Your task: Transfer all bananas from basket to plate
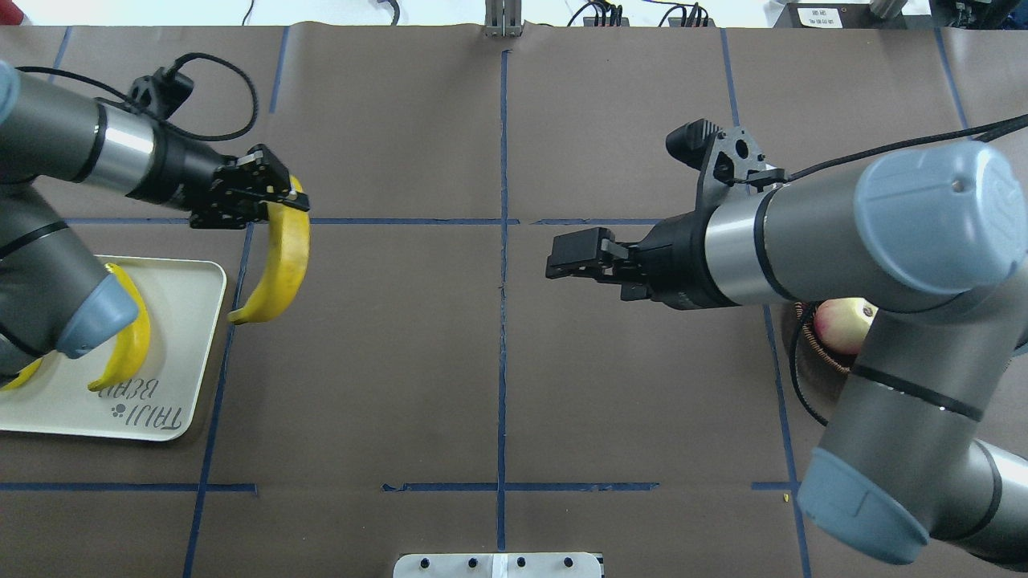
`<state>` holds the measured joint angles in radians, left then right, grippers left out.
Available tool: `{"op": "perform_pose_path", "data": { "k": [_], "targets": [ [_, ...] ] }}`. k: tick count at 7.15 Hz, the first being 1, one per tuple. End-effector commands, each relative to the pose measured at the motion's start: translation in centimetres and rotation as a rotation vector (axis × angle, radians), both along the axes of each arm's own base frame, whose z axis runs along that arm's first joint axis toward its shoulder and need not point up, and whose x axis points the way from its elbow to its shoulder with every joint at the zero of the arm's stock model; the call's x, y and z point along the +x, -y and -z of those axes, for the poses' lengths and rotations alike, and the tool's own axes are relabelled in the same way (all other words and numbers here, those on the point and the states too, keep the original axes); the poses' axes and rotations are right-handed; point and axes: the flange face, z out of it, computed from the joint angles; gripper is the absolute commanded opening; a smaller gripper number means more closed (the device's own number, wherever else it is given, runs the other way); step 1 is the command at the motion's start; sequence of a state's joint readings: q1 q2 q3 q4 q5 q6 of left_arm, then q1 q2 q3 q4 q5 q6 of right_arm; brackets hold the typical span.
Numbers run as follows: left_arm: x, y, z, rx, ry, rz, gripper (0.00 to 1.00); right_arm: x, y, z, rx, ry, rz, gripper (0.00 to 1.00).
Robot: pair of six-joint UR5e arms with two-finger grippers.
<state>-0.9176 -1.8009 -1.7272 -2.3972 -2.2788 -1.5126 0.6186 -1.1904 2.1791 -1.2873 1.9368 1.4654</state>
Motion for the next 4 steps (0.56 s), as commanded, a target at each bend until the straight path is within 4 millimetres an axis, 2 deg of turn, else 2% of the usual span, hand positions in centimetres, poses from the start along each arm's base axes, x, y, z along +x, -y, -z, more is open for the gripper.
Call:
{"op": "perform_pose_path", "data": {
  "k": [1, 2, 3, 4],
  "targets": [
    [-7.6, -4.9, -13.4, 0.086, 0.199, -0.058, 0.0, 3.6, 2.3, -4.2, -0.01, -0.073, -0.004, 1.0],
    [-11.0, -6.2, -16.9, 0.05, 0.246, -0.033, 0.0, 4.7, 3.1, -6.1, -0.002, -0.112, -0.017, 1.0],
    [-13.4, -7.0, -20.1, 0.041, 0.288, -0.027, 0.0, 6.1, 3.7, -8.6, 0.023, -0.164, -0.013, 1.0],
    [-14.0, -7.6, -21.2, 0.071, 0.312, -0.043, 0.0, 8.2, 4.3, -11.1, 0.062, -0.217, 0.006, 1.0]
  ]
}}
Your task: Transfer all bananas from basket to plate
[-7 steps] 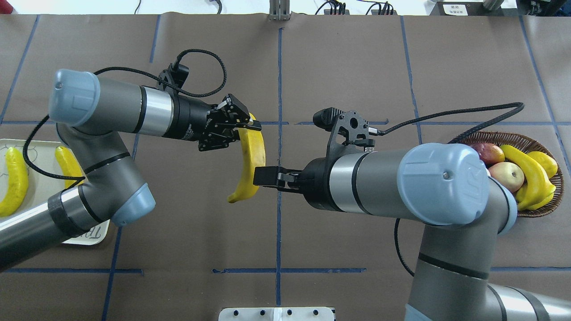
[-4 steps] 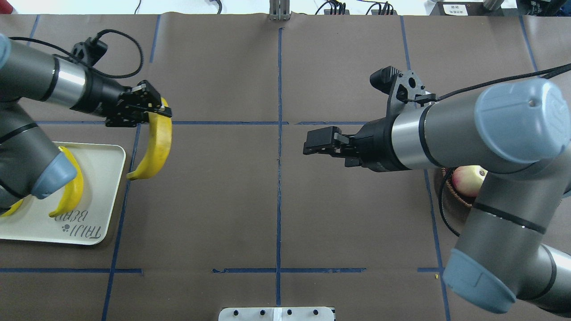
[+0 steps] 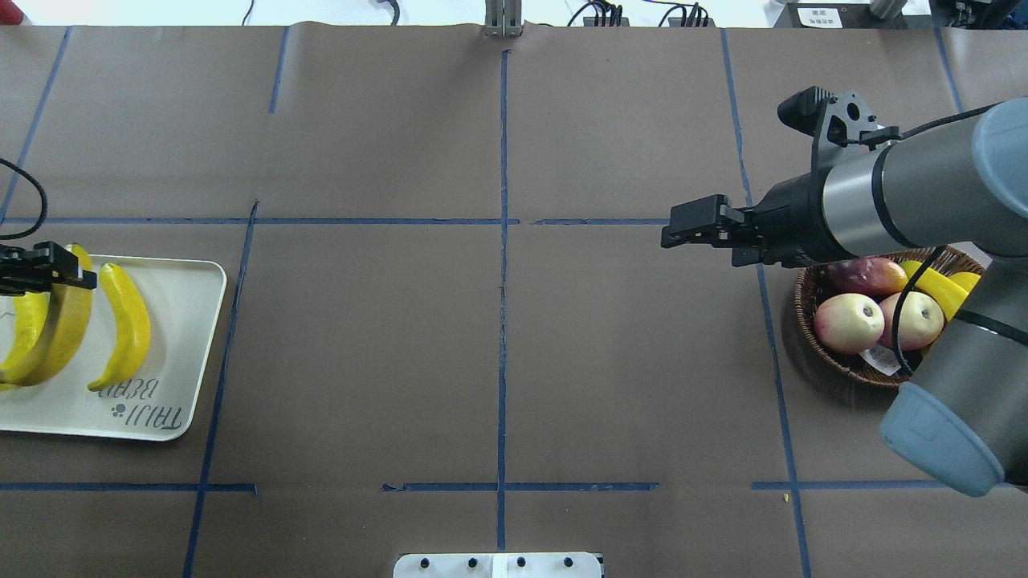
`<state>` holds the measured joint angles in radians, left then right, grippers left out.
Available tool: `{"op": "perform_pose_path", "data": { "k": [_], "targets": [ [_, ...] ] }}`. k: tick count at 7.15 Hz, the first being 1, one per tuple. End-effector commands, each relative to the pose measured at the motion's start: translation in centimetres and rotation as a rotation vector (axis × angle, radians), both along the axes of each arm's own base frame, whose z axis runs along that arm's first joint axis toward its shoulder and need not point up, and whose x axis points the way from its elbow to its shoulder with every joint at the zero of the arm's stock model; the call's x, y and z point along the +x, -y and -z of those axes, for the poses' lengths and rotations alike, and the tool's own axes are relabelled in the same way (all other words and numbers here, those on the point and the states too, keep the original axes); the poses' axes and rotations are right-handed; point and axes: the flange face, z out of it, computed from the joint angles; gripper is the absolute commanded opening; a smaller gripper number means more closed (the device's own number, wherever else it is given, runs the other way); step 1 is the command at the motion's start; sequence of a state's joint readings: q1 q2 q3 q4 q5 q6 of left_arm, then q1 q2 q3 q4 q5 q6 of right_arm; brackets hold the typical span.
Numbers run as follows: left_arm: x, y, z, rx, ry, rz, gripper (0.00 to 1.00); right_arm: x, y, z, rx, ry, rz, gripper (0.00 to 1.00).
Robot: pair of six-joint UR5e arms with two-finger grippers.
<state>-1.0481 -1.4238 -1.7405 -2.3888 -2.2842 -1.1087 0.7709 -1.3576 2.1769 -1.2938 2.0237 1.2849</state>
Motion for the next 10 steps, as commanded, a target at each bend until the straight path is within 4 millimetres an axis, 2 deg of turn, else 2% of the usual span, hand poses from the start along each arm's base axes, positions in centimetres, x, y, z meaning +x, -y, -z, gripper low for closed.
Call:
{"op": "perform_pose_path", "data": {
  "k": [1, 3, 4, 5, 6, 7, 9, 10],
  "targets": [
    [-1.5, -0.8, -2.7, 0.001, 0.044, -0.011, 0.0, 5.0, 1.4, -5.6, 0.061, -0.107, 0.036, 1.0],
    [-0.5, 0.8, -4.2, -0.022, 0.055, -0.009, 0.01, 8.6, 2.5, -10.0, 0.106, -0.181, 0.08, 1.0],
    [-0.3, 1.0, -4.9, -0.029, 0.063, -0.012, 0.67, 9.7, 2.9, -11.5, 0.106, -0.202, 0.083, 1.0],
    [0.0, 1.7, -4.1, -0.022, 0.053, -0.007, 1.0, 10.5, 2.8, -12.7, 0.115, -0.223, 0.094, 1.0],
    [0.3, 2.0, -3.9, -0.02, 0.051, -0.009, 1.0, 11.3, 2.9, -14.0, 0.118, -0.244, 0.101, 1.0],
    [0.5, 2.3, -3.8, -0.018, 0.047, -0.012, 1.0, 12.4, 2.8, -16.3, 0.122, -0.278, 0.117, 1.0],
    [0.8, 2.9, -3.0, -0.006, 0.039, -0.012, 1.0, 15.2, 0.8, -21.5, 0.122, -0.359, 0.172, 1.0],
    [0.9, 3.0, -2.9, -0.004, 0.038, -0.012, 1.0, 16.3, -0.9, -24.2, 0.07, -0.386, 0.185, 1.0]
  ]
}}
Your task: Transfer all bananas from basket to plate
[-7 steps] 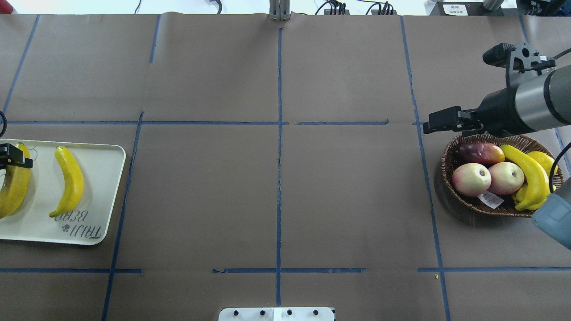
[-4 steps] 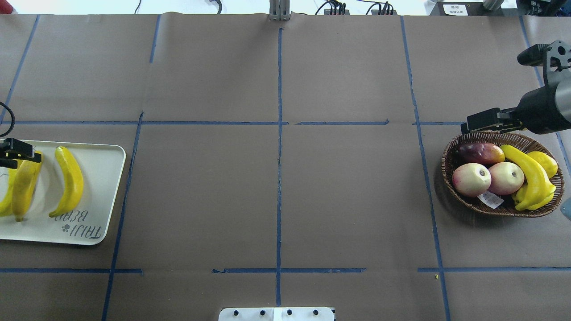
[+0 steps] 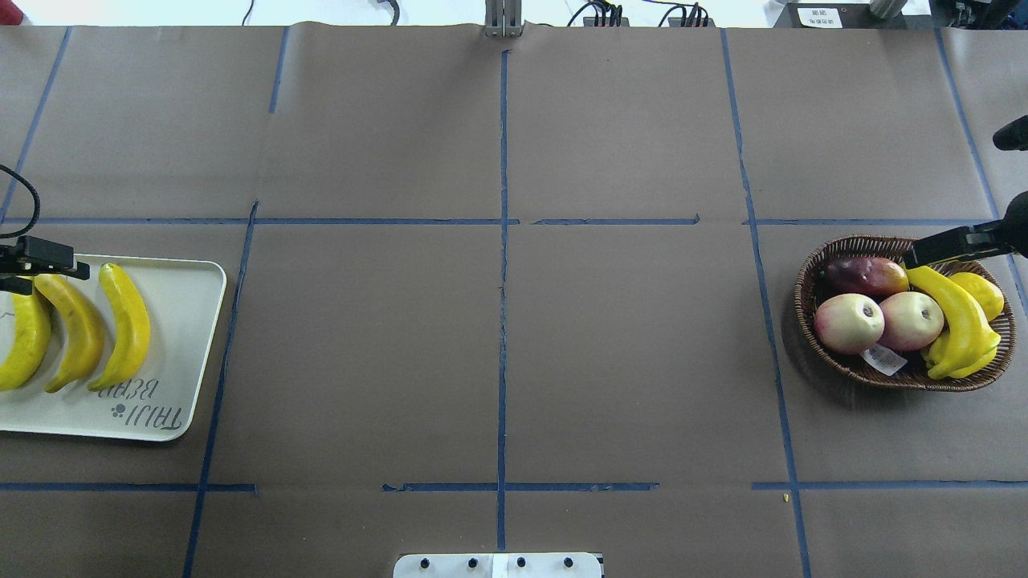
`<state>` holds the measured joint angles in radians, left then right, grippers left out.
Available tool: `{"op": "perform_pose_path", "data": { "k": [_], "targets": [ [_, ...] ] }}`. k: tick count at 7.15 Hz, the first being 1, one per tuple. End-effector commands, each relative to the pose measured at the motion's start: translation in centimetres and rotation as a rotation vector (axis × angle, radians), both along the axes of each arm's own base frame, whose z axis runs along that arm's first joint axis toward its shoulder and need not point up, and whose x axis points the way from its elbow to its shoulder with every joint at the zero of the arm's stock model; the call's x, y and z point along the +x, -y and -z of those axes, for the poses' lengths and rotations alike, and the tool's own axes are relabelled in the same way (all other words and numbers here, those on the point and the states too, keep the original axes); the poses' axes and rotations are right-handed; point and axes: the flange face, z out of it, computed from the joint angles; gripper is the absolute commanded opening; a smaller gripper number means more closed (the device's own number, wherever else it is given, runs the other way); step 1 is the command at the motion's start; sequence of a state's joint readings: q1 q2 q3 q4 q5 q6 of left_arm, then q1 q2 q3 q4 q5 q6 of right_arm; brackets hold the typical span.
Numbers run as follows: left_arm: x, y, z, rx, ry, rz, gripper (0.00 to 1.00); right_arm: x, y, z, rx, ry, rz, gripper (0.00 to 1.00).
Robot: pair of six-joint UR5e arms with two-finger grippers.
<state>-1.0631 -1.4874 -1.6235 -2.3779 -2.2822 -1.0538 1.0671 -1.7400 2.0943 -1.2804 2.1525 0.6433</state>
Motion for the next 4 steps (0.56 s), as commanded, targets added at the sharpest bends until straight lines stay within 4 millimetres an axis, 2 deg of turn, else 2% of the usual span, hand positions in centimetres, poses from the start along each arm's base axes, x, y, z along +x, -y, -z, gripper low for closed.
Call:
{"op": "perform_pose_path", "data": {
  "k": [1, 2, 4],
  "targets": [
    [0.3, 0.6, 0.7, 0.012, -0.007, 0.002, 1.0, 1.9, -2.5, -4.6, -0.077, -0.058, 0.003, 1.0],
    [0.5, 1.0, 0.9, 0.014, -0.009, 0.001, 1.0, 2.2, -3.2, -6.7, -0.161, -0.066, -0.033, 1.0],
    [1.0, 1.8, 1.1, 0.017, -0.012, 0.001, 1.0, 2.3, -3.6, -7.7, -0.203, -0.05, -0.073, 1.0]
  ]
}}
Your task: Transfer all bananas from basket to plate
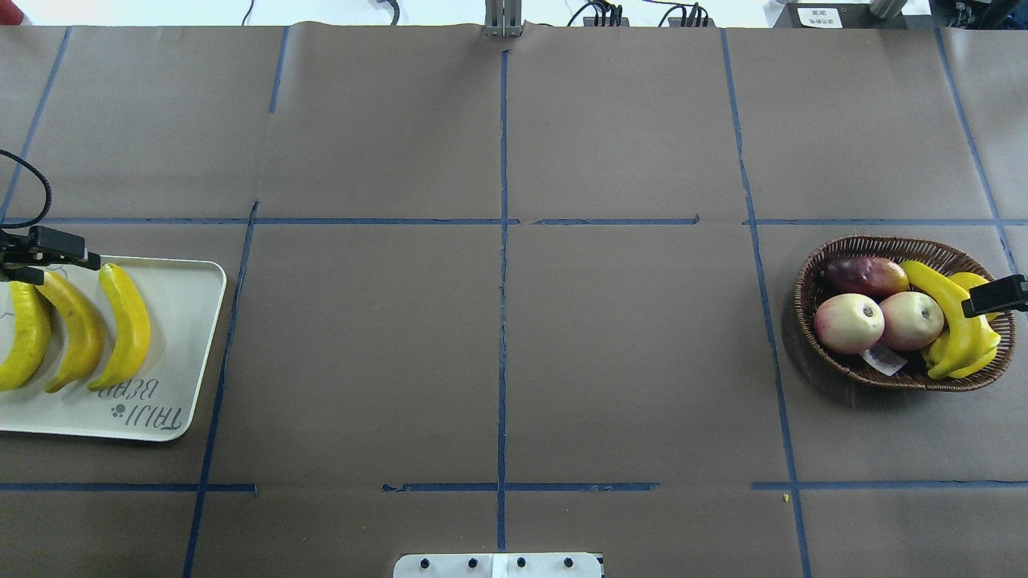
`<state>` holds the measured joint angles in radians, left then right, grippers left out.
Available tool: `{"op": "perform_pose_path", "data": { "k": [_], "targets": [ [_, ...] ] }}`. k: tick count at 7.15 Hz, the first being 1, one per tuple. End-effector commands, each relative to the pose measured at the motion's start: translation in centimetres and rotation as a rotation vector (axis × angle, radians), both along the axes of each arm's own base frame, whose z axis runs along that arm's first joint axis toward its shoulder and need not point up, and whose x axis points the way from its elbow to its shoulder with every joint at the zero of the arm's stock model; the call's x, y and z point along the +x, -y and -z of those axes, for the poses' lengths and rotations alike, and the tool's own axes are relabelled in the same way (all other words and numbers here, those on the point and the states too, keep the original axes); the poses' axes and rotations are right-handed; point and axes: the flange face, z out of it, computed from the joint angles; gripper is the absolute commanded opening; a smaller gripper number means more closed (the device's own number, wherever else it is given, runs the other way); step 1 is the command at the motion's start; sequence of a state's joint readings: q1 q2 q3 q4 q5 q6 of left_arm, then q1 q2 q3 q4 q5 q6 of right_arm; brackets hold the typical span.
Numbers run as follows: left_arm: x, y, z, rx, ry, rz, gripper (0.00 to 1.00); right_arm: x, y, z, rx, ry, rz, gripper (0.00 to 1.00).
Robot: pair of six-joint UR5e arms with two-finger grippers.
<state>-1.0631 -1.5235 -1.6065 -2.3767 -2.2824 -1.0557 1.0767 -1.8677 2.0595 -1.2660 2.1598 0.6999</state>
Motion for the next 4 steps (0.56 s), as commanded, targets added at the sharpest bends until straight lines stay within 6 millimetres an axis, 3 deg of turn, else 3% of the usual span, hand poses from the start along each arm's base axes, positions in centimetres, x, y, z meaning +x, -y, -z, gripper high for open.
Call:
{"op": "perform_pose_path", "data": {
  "k": [1, 2, 4],
  "targets": [
    [0.3, 0.5, 0.4, 0.006, -0.004, 0.0, 1.0, 0.2, -0.4, -3.1, -0.026, 0.07, -0.113, 1.0],
    [0.4, 0.8, 0.6, 0.001, -0.003, -0.001, 1.0, -0.2, -0.1, -5.9, -0.007, 0.152, -0.161, 1.0],
    [0.8, 1.7, 1.4, -0.008, 0.003, 0.0, 1.0, -0.5, -0.2, -8.8, -0.031, 0.163, -0.15, 1.0]
  ]
}}
